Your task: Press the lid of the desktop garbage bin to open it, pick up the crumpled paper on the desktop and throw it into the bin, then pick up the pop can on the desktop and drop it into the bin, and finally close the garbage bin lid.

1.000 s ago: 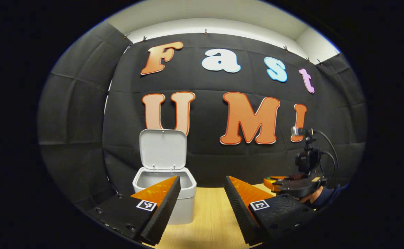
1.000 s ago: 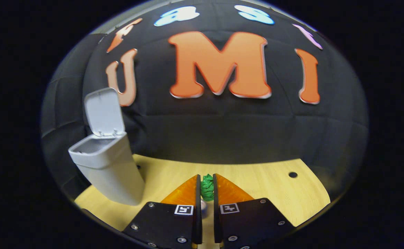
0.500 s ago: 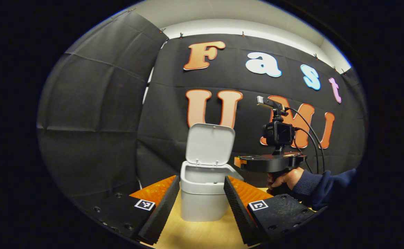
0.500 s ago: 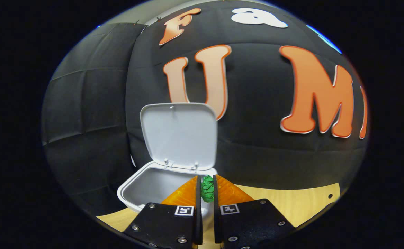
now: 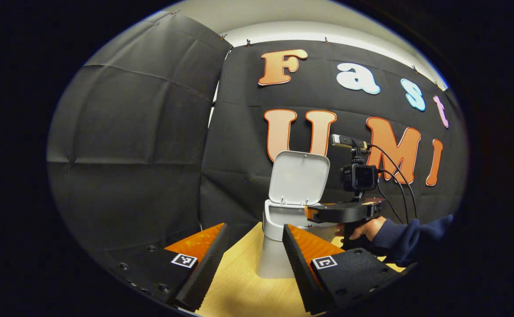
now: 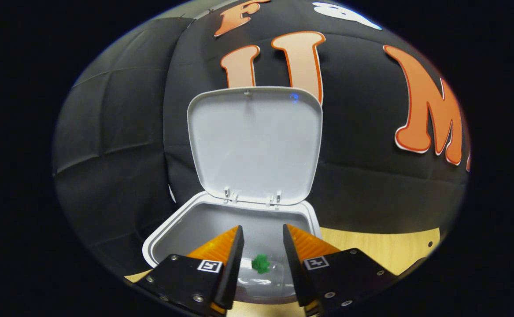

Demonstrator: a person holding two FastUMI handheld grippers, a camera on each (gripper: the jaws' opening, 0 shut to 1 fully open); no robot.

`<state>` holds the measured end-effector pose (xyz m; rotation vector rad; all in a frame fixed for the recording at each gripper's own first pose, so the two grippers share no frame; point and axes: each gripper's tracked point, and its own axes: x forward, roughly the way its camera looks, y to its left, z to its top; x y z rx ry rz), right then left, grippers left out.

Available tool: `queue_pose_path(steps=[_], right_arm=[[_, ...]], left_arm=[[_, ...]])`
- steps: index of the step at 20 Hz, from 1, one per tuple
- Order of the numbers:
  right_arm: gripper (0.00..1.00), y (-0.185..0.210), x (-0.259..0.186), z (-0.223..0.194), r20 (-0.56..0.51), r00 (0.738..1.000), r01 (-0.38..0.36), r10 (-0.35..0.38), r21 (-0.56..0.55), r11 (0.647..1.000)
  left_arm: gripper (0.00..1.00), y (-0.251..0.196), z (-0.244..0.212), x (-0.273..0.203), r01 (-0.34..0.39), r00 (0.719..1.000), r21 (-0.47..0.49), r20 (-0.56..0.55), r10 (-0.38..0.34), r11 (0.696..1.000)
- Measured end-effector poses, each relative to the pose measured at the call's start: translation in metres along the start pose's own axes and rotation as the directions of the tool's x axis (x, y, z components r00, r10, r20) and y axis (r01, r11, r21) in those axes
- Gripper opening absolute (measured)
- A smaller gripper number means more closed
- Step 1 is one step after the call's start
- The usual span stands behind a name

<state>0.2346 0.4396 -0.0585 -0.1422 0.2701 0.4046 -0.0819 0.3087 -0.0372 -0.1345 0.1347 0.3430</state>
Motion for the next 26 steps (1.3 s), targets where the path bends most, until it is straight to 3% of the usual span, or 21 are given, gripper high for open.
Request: queue_pose_path(steps=[1, 5, 7, 12, 18, 21, 22, 26], right_arm=[[0.65, -0.002, -0.007, 0.004, 0.011, 1.0, -0.003, 0.003, -0.001, 1.0], [0.89, -0.046, -0.061, 0.019, 0.077, 0.996, 0.05, -0.049, -0.015, 0.999], [0.94, -0.081, -0.104, 0.029, 0.137, 0.986, 0.093, -0.09, -0.011, 0.996], [0.94, -0.203, -0.204, 0.028, 0.192, 0.934, 0.295, -0.301, 0.062, 0.953], [0.94, -0.34, -0.301, -0.026, 0.154, 0.832, 0.518, -0.533, 0.131, 0.845], [0.94, -0.366, -0.345, -0.073, 0.082, 0.802, 0.574, -0.592, 0.172, 0.801], [0.94, -0.369, -0.353, -0.081, 0.069, 0.796, 0.583, -0.601, 0.182, 0.792], [0.94, -0.379, -0.366, -0.104, 0.023, 0.788, 0.602, -0.616, 0.185, 0.777]], left_arm=[[0.8, -0.005, 0.0, 0.0, 0.012, 1.0, 0.004, 0.003, -0.012, 1.0], [0.82, -0.048, -0.003, -0.001, 0.081, 0.997, 0.025, 0.004, -0.081, 0.996], [0.83, -0.079, -0.009, 0.001, 0.132, 0.991, 0.046, -0.004, -0.132, 0.99], [0.83, -0.157, -0.024, -0.002, 0.264, 0.964, 0.066, -0.038, -0.262, 0.962], [0.83, -0.252, -0.036, -0.005, 0.411, 0.911, 0.105, -0.007, -0.413, 0.905], [0.89, -0.299, -0.068, -0.002, 0.49, 0.872, 0.098, -0.04, -0.488, 0.866], [0.95, -0.314, -0.082, 0.001, 0.507, 0.862, 0.102, -0.065, -0.503, 0.856], [0.95, -0.361, -0.151, 0.028, 0.571, 0.817, 0.101, -0.168, -0.552, 0.815]])
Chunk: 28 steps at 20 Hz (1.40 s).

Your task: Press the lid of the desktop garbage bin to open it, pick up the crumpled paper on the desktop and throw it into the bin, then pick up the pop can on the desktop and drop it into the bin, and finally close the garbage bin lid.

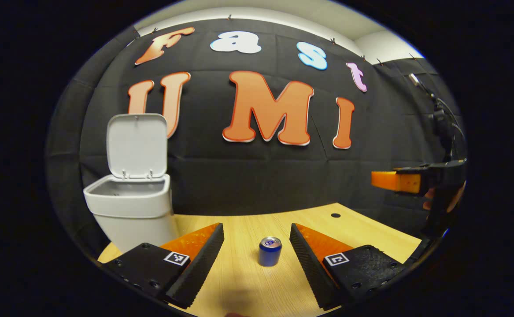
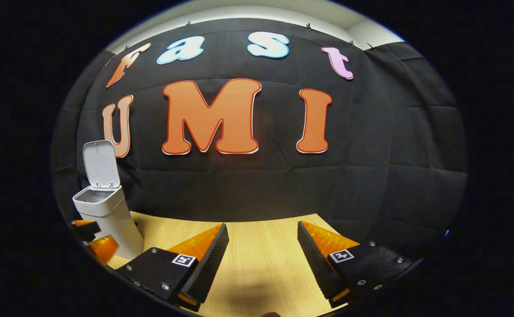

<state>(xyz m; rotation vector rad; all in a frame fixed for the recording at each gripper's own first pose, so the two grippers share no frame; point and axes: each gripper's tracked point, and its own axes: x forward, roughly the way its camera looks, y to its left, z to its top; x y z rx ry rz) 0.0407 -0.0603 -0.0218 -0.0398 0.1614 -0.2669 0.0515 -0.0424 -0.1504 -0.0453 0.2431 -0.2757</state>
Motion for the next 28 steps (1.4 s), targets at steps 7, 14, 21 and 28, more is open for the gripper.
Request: queue_pose_path(steps=[7, 14, 21, 28], right_arm=[[0.94, -0.009, 0.009, -0.022, -0.077, 0.997, 0.009, -0.011, -0.03, 1.0], [0.94, -0.011, 0.017, -0.036, -0.128, 0.991, 0.034, -0.042, -0.061, 0.998], [0.94, -0.002, 0.015, -0.044, -0.158, 0.987, 0.024, -0.038, -0.09, 0.996], [0.94, 0.004, 0.02, -0.039, -0.154, 0.988, -0.001, -0.009, -0.067, 0.998]], left_arm=[[0.96, -0.027, -0.14, 0.086, 0.032, 0.977, 0.07, -0.214, -0.017, 0.997], [0.96, -0.026, -0.202, 0.166, 0.036, 0.969, 0.126, -0.247, -0.003, 0.991], [0.83, -0.027, -0.193, 0.194, 0.034, 0.978, 0.137, -0.208, -0.005, 0.99], [0.8, -0.005, -0.079, 0.142, -0.011, 0.995, 0.089, -0.103, 0.02, 0.996]])
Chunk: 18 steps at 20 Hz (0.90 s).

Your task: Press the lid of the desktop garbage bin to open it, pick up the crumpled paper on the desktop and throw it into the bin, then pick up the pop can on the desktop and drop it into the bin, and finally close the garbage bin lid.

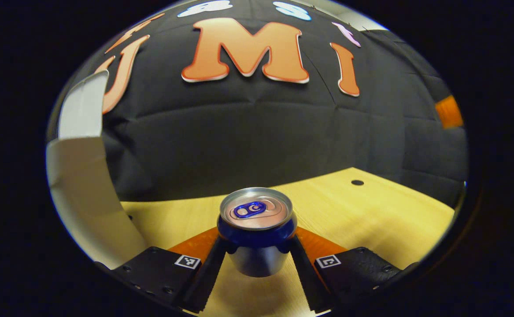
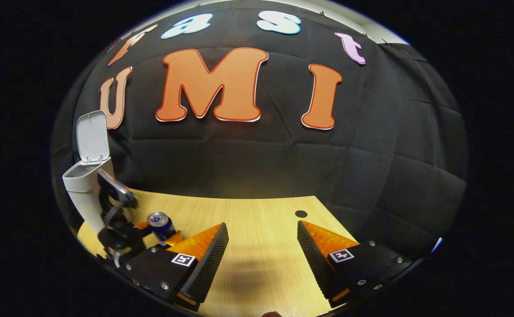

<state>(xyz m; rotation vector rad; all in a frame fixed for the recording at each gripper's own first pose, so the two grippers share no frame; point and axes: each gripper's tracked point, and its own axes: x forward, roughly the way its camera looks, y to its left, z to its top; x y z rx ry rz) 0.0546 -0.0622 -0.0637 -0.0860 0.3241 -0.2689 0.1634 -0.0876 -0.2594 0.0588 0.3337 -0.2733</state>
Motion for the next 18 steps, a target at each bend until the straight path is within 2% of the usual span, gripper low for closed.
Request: queue_pose_path(steps=[2, 4, 6, 8, 10, 15, 18], right_arm=[[0.94, 0.007, 0.009, 0.003, 0.0, 1.0, -0.014, 0.014, 0.0, 1.0], [0.94, 0.011, 0.009, 0.007, 0.007, 0.999, -0.038, 0.038, 0.018, 0.999], [0.94, 0.015, 0.009, 0.012, 0.018, 0.998, -0.057, 0.057, 0.019, 0.998], [0.94, 0.019, 0.008, 0.018, 0.041, 0.996, -0.074, 0.074, 0.017, 0.997], [0.94, 0.024, 0.007, 0.022, 0.055, 0.995, -0.089, 0.088, 0.021, 0.996], [0.94, 0.036, 0.005, 0.018, 0.06, 0.993, -0.104, 0.101, 0.045, 0.994], [0.94, 0.041, 0.003, 0.02, 0.06, 0.993, -0.104, 0.102, 0.042, 0.994]], left_arm=[[0.8, 0.027, 0.04, -0.03, -0.033, 0.999, -0.031, 0.029, 0.034, 0.999], [0.79, 0.065, 0.076, -0.056, -0.097, 0.994, -0.042, 0.036, 0.098, 0.994], [0.79, 0.103, 0.112, -0.085, -0.159, 0.985, -0.091, 0.055, 0.164, 0.983], [0.79, 0.155, 0.144, -0.113, -0.232, 0.969, -0.146, 0.058, 0.242, 0.962], [0.8, 0.21, 0.171, -0.129, -0.317, 0.941, -0.151, 0.077, 0.33, 0.936], [0.79, 0.317, 0.169, -0.118, -0.438, 0.886, -0.178, 0.079, 0.457, 0.881], [0.79, 0.344, 0.154, -0.109, -0.464, 0.874, -0.17, 0.076, 0.481, 0.869]])
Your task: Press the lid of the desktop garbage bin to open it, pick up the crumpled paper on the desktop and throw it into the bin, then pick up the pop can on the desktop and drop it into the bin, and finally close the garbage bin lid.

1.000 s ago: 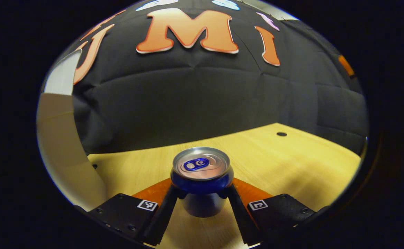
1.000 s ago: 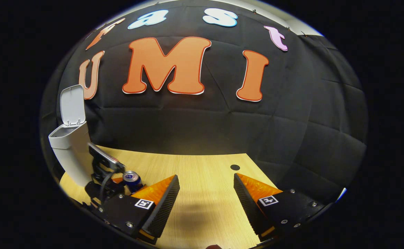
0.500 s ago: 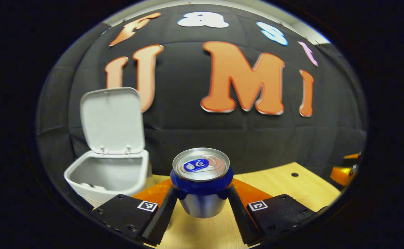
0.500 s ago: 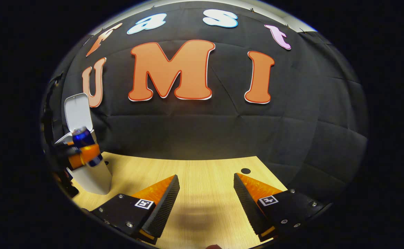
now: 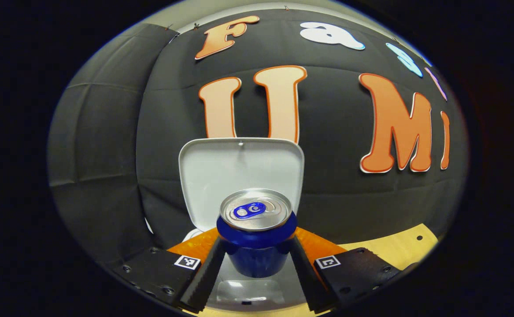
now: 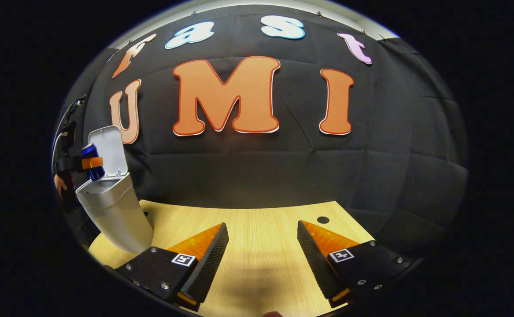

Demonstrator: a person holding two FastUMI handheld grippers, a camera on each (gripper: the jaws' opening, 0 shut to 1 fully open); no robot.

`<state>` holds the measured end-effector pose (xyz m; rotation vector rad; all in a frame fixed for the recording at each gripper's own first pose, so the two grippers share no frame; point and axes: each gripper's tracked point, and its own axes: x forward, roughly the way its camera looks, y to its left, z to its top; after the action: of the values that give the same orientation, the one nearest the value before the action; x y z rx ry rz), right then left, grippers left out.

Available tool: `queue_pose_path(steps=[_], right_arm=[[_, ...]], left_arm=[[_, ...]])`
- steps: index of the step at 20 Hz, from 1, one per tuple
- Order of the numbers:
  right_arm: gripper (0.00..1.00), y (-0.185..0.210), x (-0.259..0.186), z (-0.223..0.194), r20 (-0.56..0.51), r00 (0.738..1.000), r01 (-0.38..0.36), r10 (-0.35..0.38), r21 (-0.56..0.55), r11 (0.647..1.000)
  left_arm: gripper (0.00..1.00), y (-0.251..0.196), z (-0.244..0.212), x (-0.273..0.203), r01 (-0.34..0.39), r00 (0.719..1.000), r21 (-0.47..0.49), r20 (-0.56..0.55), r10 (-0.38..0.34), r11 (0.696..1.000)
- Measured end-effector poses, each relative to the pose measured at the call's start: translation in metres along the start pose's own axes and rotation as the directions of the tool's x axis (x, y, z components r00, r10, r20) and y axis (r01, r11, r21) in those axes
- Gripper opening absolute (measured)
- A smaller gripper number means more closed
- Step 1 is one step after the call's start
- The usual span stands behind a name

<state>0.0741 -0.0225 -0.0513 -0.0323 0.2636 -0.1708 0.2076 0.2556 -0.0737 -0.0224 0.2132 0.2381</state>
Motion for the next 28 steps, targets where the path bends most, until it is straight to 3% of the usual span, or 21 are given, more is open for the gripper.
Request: queue_pose_path(steps=[3, 8, 10, 14, 18, 23, 28], right_arm=[[0.94, 0.0, 0.002, 0.0, -0.001, 1.0, 0.014, -0.014, -0.008, 1.0], [0.94, -0.003, 0.005, 0.001, 0.0, 0.999, 0.037, -0.037, -0.011, 0.999], [0.94, -0.004, 0.006, 0.0, -0.002, 0.999, 0.039, -0.039, -0.009, 0.999], [0.94, -0.004, 0.008, -0.002, -0.01, 0.999, 0.038, -0.039, -0.008, 0.999], [0.94, -0.001, 0.006, 0.002, -0.009, 1.0, 0.026, -0.027, -0.004, 1.0], [0.94, 0.003, 0.0, 0.003, -0.006, 1.0, 0.01, -0.01, -0.013, 1.0], [0.94, 0.004, -0.007, 0.004, 0.003, 1.0, 0.008, -0.008, -0.006, 1.0]], left_arm=[[0.8, -0.001, -0.01, 0.01, 0.006, 1.0, -0.021, -0.009, -0.007, 1.0], [0.93, -0.005, -0.019, 0.011, 0.026, 0.999, -0.04, -0.039, -0.027, 0.999], [0.93, -0.005, -0.011, 0.007, 0.029, 0.999, -0.017, -0.027, -0.029, 0.999], [0.92, -0.012, 0.053, -0.006, 0.03, 0.994, 0.105, 0.105, -0.041, 0.994], [0.95, -0.013, 0.123, 0.002, 0.034, 0.985, 0.062, 0.167, -0.044, 0.997], [0.95, 0.006, 0.173, 0.046, 0.061, 0.994, -0.027, 0.097, -0.058, 0.998], [0.95, 0.013, 0.167, 0.087, 0.081, 0.996, -0.034, -0.044, -0.082, 0.996]])
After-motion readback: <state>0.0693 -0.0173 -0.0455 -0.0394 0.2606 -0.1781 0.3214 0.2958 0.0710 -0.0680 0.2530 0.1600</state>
